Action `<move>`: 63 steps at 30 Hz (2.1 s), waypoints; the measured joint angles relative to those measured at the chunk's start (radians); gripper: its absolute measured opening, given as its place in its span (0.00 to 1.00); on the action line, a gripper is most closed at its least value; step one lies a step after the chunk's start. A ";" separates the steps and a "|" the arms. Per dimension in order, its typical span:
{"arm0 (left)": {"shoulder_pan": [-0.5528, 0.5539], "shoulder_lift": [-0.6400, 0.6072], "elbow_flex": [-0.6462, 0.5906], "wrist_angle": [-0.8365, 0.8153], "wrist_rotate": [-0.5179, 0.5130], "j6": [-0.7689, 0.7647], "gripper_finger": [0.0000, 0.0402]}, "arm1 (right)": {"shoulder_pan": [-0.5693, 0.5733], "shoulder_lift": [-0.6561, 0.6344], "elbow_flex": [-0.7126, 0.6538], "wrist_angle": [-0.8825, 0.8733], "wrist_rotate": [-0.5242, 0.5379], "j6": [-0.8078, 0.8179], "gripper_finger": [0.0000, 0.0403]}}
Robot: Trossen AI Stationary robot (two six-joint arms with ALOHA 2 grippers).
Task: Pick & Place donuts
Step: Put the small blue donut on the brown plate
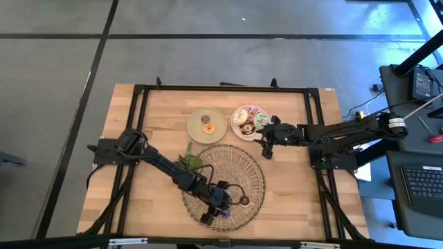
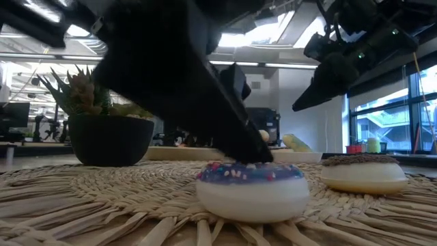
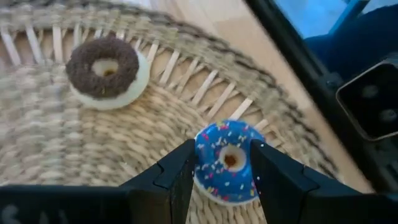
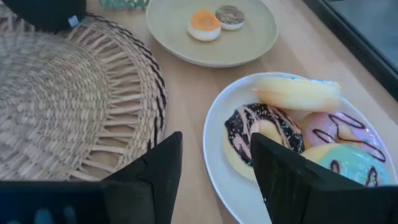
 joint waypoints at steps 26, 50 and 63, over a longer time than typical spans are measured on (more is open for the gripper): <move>-0.002 0.008 0.000 -0.011 -0.033 0.035 0.25 | 0.000 0.000 -0.001 0.002 0.000 0.002 0.47; 0.211 -0.354 -0.003 -0.404 -0.236 0.230 0.02 | 0.000 0.000 -0.001 0.003 0.001 -0.031 0.47; 0.659 -0.493 -0.225 -0.462 -0.322 0.184 0.02 | 0.000 0.000 -0.001 0.000 0.001 -0.057 0.47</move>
